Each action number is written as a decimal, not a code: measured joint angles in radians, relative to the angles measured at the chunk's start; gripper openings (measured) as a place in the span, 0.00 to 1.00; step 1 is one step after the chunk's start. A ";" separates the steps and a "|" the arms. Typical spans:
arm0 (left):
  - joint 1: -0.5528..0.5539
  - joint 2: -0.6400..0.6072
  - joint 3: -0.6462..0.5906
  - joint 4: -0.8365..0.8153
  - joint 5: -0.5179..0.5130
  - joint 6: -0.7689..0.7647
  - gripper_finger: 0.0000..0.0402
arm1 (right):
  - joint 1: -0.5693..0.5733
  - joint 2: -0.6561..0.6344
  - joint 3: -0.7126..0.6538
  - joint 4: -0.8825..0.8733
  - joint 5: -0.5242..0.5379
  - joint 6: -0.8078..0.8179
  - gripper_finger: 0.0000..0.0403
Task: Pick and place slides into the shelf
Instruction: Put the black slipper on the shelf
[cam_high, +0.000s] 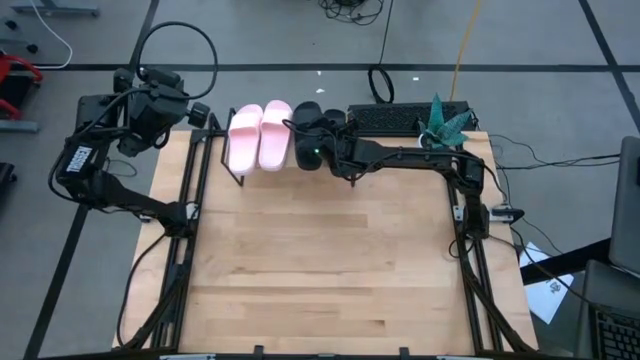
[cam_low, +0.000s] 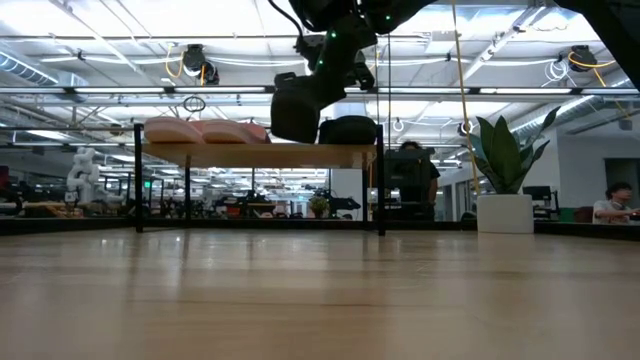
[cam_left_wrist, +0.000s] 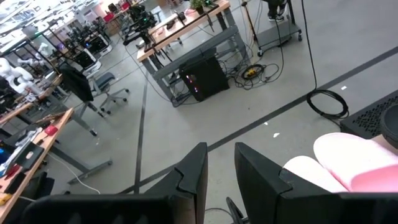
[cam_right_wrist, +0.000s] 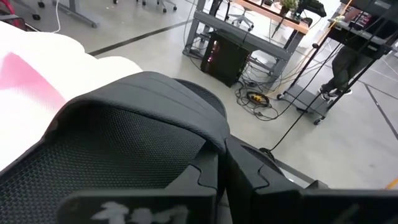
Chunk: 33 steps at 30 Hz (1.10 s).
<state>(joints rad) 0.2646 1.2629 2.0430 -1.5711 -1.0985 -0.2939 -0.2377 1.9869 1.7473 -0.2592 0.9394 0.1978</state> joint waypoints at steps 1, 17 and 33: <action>0.000 0.000 0.000 0.000 0.000 0.000 0.21 | -0.001 0.003 0.000 0.001 -0.001 0.000 0.00; 0.000 0.000 0.000 0.000 0.000 0.003 0.21 | -0.012 0.071 0.000 0.007 0.046 -0.083 0.00; 0.000 0.000 0.000 0.000 0.000 0.003 0.21 | -0.022 0.066 0.000 0.025 -0.117 -0.107 0.09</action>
<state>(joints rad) 0.2646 1.2629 2.0430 -1.5711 -1.0985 -0.2908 -0.2597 2.0525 1.7473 -0.2345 0.8227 0.0912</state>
